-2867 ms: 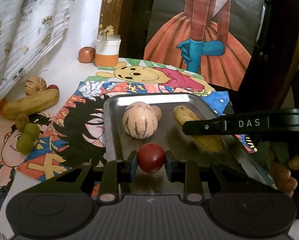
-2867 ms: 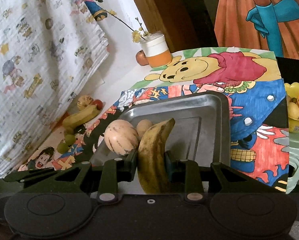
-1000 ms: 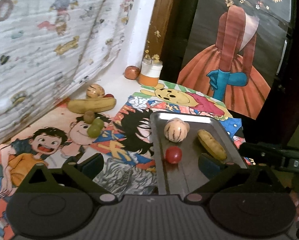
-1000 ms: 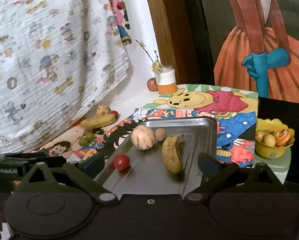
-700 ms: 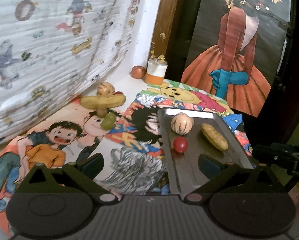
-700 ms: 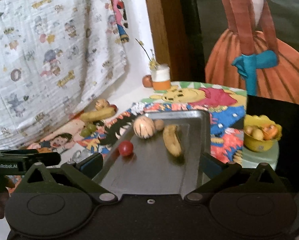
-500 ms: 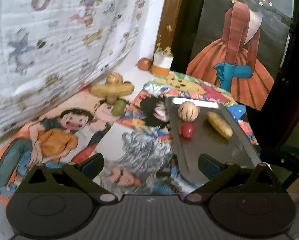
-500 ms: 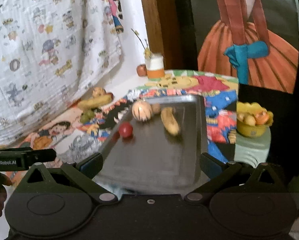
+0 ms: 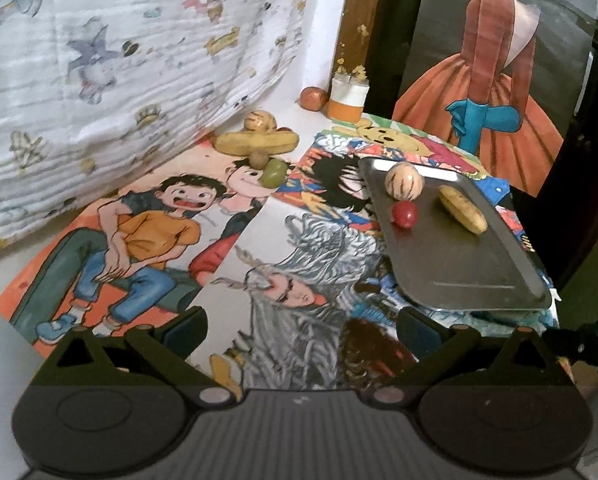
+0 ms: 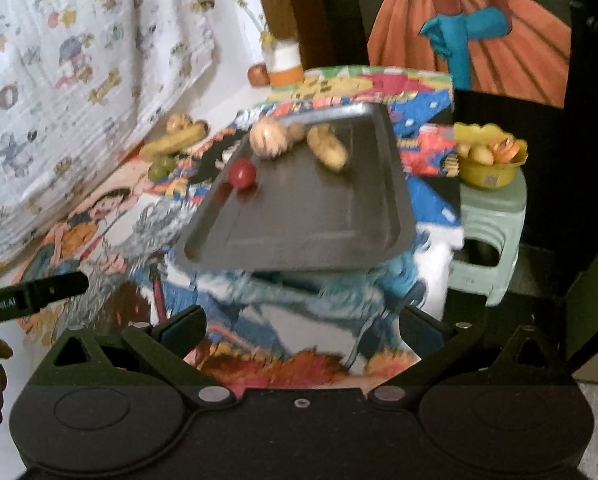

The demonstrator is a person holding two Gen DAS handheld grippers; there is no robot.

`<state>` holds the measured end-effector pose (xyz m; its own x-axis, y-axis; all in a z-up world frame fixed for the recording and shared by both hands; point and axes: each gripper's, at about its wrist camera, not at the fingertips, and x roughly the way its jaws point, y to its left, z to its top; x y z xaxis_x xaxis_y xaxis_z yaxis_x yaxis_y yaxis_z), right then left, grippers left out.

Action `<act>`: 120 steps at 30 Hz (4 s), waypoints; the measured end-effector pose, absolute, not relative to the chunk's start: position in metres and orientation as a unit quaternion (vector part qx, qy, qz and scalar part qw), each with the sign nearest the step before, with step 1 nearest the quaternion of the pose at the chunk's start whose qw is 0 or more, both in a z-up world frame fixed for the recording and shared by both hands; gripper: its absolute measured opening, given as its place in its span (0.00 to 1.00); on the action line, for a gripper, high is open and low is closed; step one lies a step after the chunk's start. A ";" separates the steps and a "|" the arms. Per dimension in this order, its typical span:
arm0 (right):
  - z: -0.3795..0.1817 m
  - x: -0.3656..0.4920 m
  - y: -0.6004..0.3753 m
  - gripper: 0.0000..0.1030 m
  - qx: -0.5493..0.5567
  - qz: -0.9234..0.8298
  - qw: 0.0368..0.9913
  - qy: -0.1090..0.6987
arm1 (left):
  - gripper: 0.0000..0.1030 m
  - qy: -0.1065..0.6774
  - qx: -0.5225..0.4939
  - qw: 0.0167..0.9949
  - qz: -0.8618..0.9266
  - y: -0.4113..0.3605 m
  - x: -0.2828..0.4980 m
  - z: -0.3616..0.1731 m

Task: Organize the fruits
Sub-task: 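Lift both open tools away from the tray, then move both open tools toward the fruit pile by the wall, then grasp a green grape with the left tool while the right tool grasps a small brown fruit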

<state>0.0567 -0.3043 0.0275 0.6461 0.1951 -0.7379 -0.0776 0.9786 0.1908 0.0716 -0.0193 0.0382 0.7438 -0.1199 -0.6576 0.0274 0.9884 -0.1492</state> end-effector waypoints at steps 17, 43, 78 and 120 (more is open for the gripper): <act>0.019 0.065 -0.248 0.99 -0.004 0.142 0.883 0.448 | 1.00 0.378 -0.082 0.922 0.008 0.018 0.068 0.030; 0.066 0.162 -0.230 0.99 -0.046 0.191 0.904 0.380 | 1.00 0.378 -0.094 0.921 0.020 0.041 0.124 0.031; 0.030 0.401 -0.112 0.75 0.004 0.334 0.820 0.464 | 0.78 0.306 -0.102 0.946 -0.048 0.012 0.261 0.012; 0.018 0.401 -0.110 0.27 0.010 0.346 0.816 0.462 | 0.27 0.330 -0.154 0.930 -0.047 0.021 0.271 0.000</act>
